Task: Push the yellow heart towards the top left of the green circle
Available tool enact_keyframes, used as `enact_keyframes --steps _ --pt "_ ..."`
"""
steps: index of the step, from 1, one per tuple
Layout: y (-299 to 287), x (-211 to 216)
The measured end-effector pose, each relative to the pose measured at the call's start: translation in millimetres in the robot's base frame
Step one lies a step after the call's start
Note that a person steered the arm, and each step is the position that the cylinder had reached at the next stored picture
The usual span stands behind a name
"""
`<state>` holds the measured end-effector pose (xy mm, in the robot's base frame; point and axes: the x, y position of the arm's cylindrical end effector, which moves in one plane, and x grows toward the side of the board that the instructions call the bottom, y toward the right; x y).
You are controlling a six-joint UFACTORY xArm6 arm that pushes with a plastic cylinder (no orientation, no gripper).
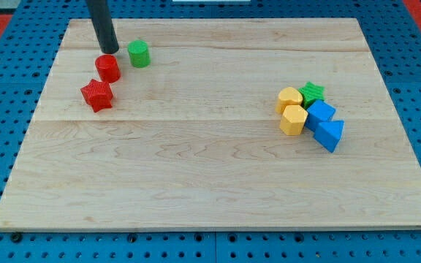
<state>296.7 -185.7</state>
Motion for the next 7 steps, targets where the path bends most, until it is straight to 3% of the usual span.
enact_keyframes --steps 1,2,3,4,5,6,7 --pt "25.1 25.0" --pt "103.1 45.7" --pt "166.1 8.7" --pt "129.6 -44.9" --pt "67.9 -45.8" --pt "66.7 -19.0" --pt "128.2 -4.7"
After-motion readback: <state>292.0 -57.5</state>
